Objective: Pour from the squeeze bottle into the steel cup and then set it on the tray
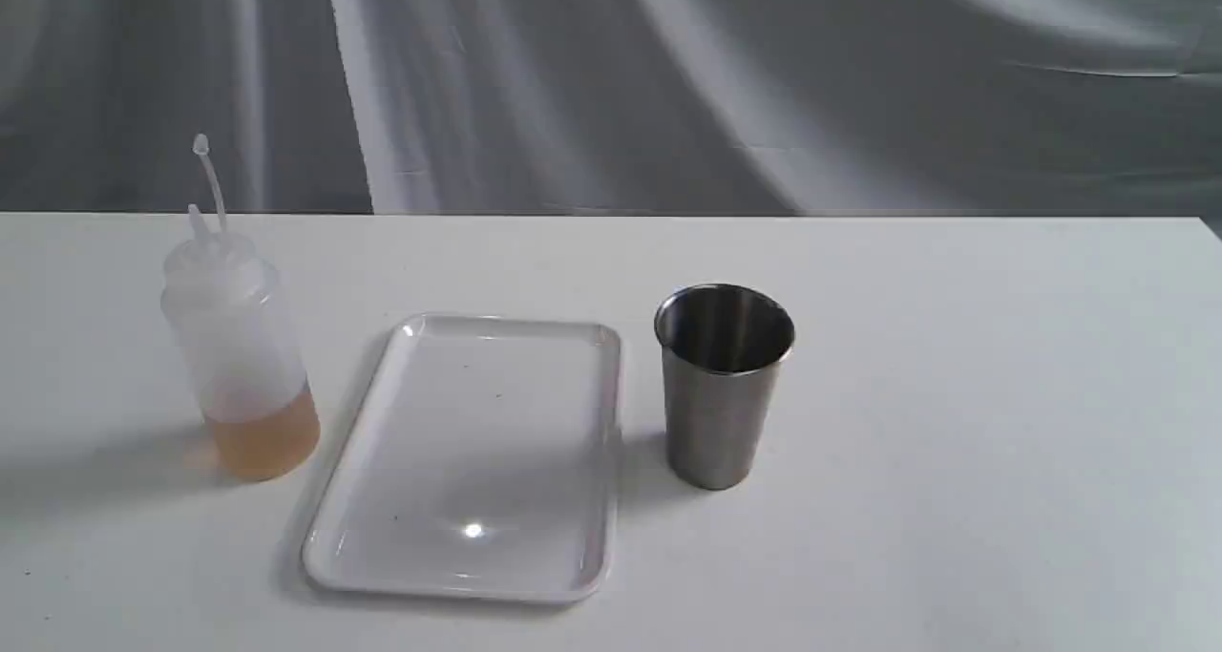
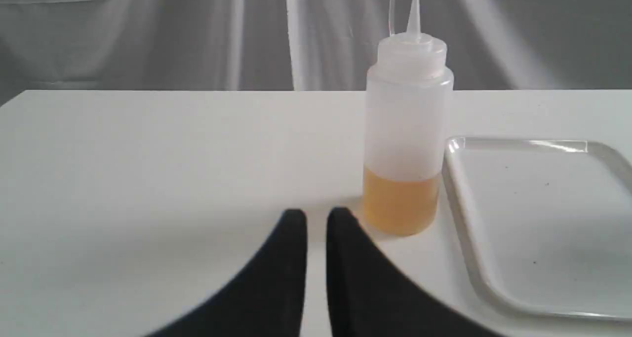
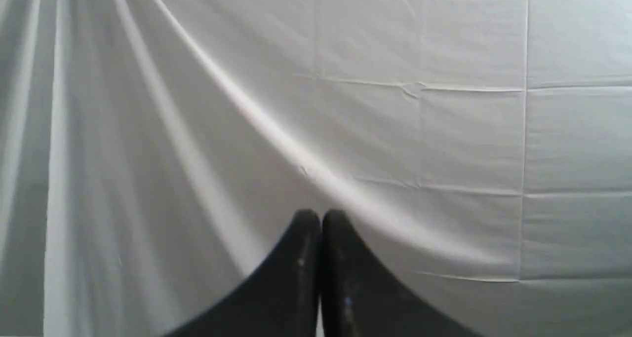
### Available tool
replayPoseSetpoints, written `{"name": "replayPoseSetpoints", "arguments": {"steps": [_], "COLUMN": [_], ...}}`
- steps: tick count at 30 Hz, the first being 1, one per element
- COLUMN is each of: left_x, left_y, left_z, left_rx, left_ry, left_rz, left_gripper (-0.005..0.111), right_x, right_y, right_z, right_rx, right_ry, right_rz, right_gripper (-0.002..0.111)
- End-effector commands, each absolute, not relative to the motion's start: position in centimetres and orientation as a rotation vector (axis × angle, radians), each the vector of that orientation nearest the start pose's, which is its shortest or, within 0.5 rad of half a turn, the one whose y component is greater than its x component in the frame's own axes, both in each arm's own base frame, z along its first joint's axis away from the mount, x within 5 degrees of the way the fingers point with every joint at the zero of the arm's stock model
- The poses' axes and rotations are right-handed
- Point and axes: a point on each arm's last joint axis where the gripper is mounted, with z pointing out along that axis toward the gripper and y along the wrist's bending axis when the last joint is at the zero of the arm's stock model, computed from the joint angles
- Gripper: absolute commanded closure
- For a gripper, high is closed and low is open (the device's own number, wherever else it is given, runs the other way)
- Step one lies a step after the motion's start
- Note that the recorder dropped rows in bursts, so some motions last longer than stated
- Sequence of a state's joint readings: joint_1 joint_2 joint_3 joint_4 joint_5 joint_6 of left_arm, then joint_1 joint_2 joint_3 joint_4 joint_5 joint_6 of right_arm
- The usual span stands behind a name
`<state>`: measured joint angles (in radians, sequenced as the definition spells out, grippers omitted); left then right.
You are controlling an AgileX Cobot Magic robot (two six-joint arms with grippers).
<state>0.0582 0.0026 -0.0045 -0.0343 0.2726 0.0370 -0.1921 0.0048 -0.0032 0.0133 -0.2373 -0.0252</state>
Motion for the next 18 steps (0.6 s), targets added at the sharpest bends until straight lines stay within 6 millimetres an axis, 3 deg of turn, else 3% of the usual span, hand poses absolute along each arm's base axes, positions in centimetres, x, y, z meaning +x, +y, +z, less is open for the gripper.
{"name": "replayPoseSetpoints", "arguments": {"steps": [1,7,12,15,18], "left_x": [5.5,5.5,5.5,5.5,5.5], "left_y": [0.2,0.2,0.2,0.2,0.2], "left_z": [18.9,18.9,18.9,18.9,18.9], "left_rx": [-0.04,-0.04,-0.039,-0.039,-0.039], "left_ry": [1.749,1.749,1.749,1.749,1.749], "left_rz": [0.031,0.031,0.032,0.032,0.032], "left_gripper": [0.098,0.098,0.098,0.098,0.098], "right_x": [4.8,4.3,4.0,3.9,3.7], "right_y": [-1.1,-1.1,-1.1,-0.9,0.4], "right_z": [24.1,25.0,25.6,25.7,26.3], "right_rx": [0.189,0.505,0.486,0.518,0.334], "right_ry": [1.149,0.941,0.868,0.834,0.838], "right_rz": [-0.089,0.477,0.505,0.622,0.628], "right_gripper": [0.108,0.108,0.108,0.108,0.108]}}
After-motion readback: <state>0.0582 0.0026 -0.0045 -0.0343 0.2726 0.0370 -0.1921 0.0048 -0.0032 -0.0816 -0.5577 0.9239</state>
